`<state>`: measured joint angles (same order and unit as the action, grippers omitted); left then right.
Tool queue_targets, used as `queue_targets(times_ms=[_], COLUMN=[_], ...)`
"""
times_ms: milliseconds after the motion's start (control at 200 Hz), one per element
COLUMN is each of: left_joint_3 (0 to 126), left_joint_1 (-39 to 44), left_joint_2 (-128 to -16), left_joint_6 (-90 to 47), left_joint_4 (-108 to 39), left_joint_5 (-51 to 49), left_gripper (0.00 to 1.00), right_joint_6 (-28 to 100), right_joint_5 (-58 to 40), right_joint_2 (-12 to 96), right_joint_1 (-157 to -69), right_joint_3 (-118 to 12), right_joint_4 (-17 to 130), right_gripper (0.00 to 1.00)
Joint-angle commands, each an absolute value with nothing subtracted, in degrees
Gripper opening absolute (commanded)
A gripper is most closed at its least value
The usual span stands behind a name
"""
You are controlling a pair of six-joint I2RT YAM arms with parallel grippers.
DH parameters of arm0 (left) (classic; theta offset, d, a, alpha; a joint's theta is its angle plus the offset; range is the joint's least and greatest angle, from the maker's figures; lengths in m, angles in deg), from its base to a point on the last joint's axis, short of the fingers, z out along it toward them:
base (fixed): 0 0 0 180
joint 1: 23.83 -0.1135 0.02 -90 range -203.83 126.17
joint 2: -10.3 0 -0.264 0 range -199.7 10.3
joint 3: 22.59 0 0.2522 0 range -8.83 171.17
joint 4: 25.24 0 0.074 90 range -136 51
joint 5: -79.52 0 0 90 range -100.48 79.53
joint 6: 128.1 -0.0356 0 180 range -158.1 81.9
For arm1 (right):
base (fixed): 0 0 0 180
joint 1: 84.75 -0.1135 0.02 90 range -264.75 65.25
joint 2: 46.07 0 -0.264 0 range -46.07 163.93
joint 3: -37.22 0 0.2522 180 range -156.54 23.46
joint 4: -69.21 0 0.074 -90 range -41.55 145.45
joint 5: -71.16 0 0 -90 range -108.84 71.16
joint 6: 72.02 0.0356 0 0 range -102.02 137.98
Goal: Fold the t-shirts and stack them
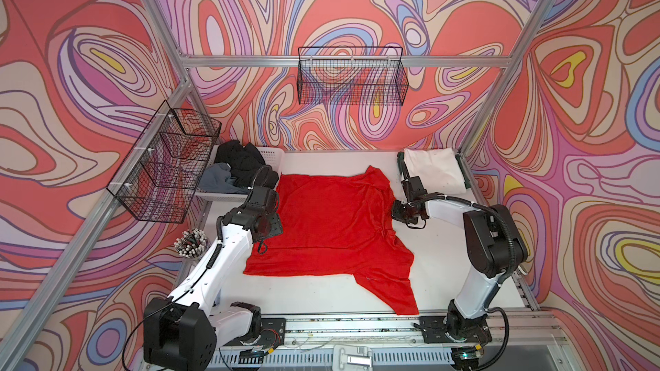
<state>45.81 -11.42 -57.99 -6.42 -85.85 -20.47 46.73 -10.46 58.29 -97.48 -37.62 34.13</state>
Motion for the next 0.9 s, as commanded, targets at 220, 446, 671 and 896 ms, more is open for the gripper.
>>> queue_targets(times_ms=[220,446,671,896], left_joint_3=[45.4,45.1,45.1,44.3], left_joint_1=[-11.4,-11.3,-11.4,-11.3], left_joint_2=[-54.9,-56.1,-56.9,-55.6], left_joint_6=[-6.9,-7.3,-7.8,-8.0], left_joint_4=[-86.2,-85.5,-85.4,-85.3], left_joint_5=[-19.9,-19.9,-20.0,-20.5], left_gripper=[0.72,0.73,0.73,0.72], right_joint_6=[50.4,48.5,47.2,45.0], right_joint_5=[-11.0,-18.5,-22.9,-29.9], right_joint_2=[60.6,63.7,66.1,64.7], right_joint_1=[-97.7,-99.4,-102.5,-102.3], right_joint_3=[-39.4,-41.2,-43.5,-45.9], right_joint_4=[34.9,33.4,30.8,27.4], right_gripper=[0.26,0.26,0.05,0.0])
